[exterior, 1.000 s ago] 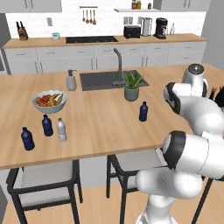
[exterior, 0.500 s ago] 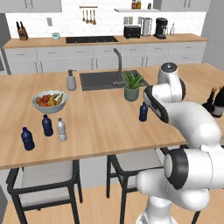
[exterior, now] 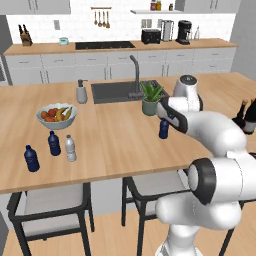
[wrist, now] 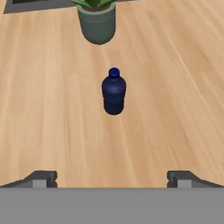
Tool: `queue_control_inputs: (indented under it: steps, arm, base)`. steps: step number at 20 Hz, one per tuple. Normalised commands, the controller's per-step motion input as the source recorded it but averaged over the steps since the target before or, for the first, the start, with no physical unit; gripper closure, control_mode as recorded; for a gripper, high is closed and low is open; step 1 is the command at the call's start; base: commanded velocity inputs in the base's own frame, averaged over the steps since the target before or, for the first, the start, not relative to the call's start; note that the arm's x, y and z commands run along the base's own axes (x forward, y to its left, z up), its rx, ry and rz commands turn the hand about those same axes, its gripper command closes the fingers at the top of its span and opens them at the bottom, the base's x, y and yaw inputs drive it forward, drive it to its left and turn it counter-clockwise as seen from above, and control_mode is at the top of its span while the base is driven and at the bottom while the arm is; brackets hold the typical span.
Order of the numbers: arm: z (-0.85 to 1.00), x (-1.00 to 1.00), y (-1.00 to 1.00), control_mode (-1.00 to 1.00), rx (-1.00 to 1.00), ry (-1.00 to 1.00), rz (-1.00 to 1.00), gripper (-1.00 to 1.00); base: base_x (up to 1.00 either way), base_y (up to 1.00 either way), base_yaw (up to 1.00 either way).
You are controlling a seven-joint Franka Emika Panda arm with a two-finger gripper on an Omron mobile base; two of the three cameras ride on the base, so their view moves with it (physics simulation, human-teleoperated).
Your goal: Move the plastic bottles in the middle to the plastics group, and the glass bottles in the middle to the glass group.
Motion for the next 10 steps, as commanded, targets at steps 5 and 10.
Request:
queue_control_inputs:
  steps: [5,10]
  arm:
    - [-0.33,0.37,-0.07,-1.0,0.06,0.0,0.13,-1.0]
    - [-0.09,0.49,-0.01,-1.0,-0.01,0.02,0.04,-1.0]
  base:
    - [0.0,0.0,0.0]
    - [0.0,0.0,0.0]
